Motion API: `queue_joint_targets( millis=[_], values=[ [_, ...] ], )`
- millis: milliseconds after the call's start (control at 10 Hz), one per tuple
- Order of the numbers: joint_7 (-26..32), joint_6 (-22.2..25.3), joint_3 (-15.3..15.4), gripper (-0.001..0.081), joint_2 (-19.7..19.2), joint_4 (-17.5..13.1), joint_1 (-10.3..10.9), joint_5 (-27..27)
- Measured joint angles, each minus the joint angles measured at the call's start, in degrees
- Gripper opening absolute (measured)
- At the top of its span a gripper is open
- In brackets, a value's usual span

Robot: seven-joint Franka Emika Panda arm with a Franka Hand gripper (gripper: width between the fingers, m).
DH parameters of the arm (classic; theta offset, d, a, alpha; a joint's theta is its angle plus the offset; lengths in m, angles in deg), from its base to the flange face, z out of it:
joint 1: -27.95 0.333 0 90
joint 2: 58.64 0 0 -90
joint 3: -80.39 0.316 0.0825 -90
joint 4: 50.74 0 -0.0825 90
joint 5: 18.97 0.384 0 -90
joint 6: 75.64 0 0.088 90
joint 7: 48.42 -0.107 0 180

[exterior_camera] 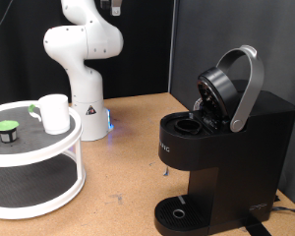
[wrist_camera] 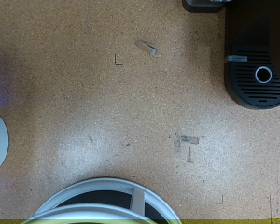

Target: Make a cup of coffee with the keurig machine

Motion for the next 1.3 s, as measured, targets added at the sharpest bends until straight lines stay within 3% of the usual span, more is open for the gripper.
queue_joint_targets(
  millis=[900,1300],
  values=[
    [2.9,1.6,-0.1,0.0805,-0.3,0.0,0.0,1.8],
    [8.6,1.8,-0.4,0.0805,-1.0,0.0,0.2,4.3]
  ],
)
